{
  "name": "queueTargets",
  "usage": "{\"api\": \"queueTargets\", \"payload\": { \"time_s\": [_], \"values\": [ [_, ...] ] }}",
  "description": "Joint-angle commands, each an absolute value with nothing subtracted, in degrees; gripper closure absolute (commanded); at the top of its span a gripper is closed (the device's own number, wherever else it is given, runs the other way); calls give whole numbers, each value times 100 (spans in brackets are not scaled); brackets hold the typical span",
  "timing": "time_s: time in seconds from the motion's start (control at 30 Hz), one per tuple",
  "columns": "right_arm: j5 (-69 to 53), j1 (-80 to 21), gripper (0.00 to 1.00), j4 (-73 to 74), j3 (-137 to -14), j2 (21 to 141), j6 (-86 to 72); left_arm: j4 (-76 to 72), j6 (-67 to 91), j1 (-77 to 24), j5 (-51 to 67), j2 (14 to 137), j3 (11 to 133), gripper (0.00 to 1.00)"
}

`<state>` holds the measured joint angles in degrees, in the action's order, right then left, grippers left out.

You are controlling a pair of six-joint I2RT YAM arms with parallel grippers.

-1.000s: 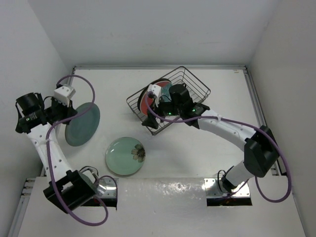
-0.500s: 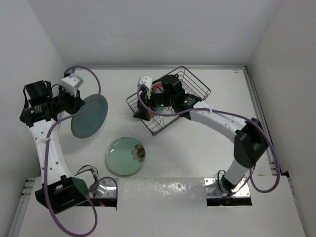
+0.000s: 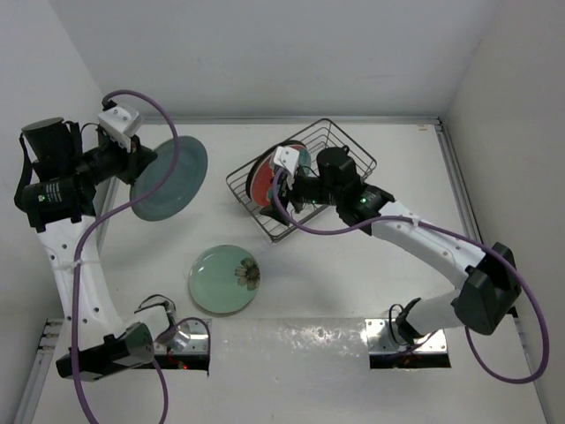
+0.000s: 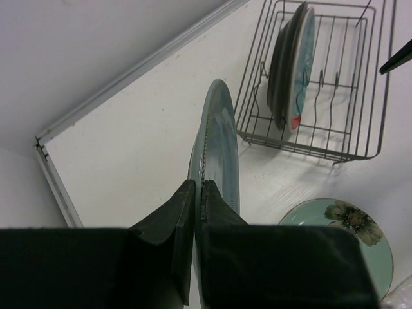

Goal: Load the plates into the dish rack

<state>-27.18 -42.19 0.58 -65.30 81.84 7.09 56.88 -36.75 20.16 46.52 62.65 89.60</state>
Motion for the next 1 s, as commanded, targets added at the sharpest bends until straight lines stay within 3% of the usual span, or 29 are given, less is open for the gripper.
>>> {"api": "queueTargets", "payload": {
  "time_s": [0.0, 0.37, 0.63, 0.97],
  "values": [
    [-2198, -4254, 19, 35, -6171, 7911, 791, 5291, -3490, 1916, 5247, 6109, 9474, 100],
    [-1409, -4254, 20, 87, -5748, 7594, 659, 5370, -3147, 1530, 5160, 6345, 9870, 100],
    [385, -4087, 25, 264, -5117, 6698, 352, 4975, -2479, -481, 3572, 6811, 10168, 100],
    [668, -3533, 24, 475, -4483, 6161, 193, 4483, -2250, -2582, 2022, 7716, 10599, 100]
  ]
}}
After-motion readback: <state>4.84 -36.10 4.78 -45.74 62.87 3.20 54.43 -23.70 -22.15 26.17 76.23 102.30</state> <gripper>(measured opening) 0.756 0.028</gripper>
